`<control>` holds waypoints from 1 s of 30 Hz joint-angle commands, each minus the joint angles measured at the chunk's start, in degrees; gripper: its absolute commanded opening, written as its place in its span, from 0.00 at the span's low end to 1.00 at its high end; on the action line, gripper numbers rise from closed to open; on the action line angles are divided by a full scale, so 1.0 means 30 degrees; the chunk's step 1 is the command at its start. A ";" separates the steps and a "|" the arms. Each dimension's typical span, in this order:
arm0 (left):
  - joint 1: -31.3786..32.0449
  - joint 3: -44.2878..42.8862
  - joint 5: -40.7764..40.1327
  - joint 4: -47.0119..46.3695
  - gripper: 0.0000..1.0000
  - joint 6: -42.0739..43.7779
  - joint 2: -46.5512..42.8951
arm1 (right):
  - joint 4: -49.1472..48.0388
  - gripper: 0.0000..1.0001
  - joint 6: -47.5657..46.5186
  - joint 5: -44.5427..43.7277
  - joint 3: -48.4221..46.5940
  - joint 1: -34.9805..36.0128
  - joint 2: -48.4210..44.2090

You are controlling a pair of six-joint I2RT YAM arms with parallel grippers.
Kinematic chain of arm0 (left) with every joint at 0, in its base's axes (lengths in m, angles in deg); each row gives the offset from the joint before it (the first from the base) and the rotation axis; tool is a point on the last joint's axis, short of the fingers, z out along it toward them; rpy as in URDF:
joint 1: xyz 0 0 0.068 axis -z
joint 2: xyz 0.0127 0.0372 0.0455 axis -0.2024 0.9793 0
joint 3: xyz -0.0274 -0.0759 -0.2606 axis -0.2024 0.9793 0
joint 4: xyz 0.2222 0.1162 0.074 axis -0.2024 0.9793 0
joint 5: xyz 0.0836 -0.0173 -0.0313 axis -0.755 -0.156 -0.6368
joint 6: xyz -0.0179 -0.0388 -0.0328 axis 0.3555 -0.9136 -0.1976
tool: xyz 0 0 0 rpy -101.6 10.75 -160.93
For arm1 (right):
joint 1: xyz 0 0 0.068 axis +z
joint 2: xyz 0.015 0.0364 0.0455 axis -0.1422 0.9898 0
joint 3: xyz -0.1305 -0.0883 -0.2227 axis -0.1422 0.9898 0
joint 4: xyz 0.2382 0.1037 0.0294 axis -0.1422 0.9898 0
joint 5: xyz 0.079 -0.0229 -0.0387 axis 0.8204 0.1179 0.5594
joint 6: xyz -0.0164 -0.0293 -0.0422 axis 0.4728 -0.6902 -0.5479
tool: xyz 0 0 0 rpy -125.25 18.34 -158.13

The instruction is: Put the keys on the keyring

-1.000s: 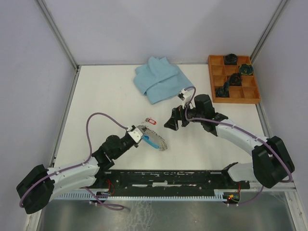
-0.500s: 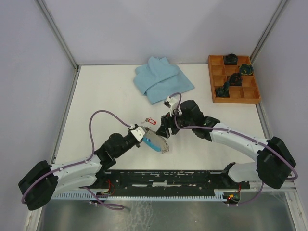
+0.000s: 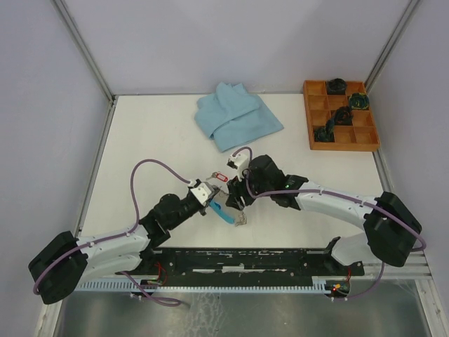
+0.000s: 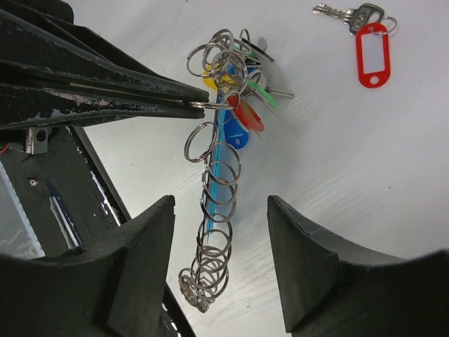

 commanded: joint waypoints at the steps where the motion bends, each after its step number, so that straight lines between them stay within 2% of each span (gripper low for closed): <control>1: -0.0068 -0.0715 0.0308 -0.2489 0.03 -0.1095 0.0245 | -0.0978 0.62 -0.0323 -0.0624 -0.0474 0.0404 0.0499; 4: -0.0049 -0.0717 0.0367 -0.2701 0.03 -0.1290 0.0347 | -0.1007 0.57 -0.0437 -0.0839 -0.0520 0.0641 0.0825; 14: -0.0048 0.0224 -0.0912 -0.4629 0.04 -0.3341 0.0384 | 0.0178 0.28 -0.0976 -0.1428 -0.1126 0.1041 0.0335; 17: -0.0050 0.0735 -0.1645 -0.5166 0.11 -0.4063 0.0186 | 0.0679 0.18 -0.0996 -0.1698 -0.1297 0.1098 0.0048; 22: -0.0048 0.1442 -0.3748 -0.5269 0.30 -0.5462 -0.0274 | 0.1775 0.04 -0.0996 -0.2066 -0.1783 0.1130 -0.0271; 26: -0.0048 0.1754 -0.5723 -0.4245 0.38 -0.6536 -0.0865 | 0.2674 0.01 -0.1025 -0.2379 -0.2235 0.1204 -0.0402; 28: -0.0057 0.1620 -0.5143 -0.3365 0.44 -0.6521 -0.1276 | 0.2910 0.01 -0.1054 -0.2448 -0.2355 0.1203 -0.0439; 30: -0.0049 0.1541 -0.3392 -0.2986 0.49 -0.6043 -0.1474 | 0.3196 0.01 -0.1011 -0.2620 -0.2497 0.1247 -0.0440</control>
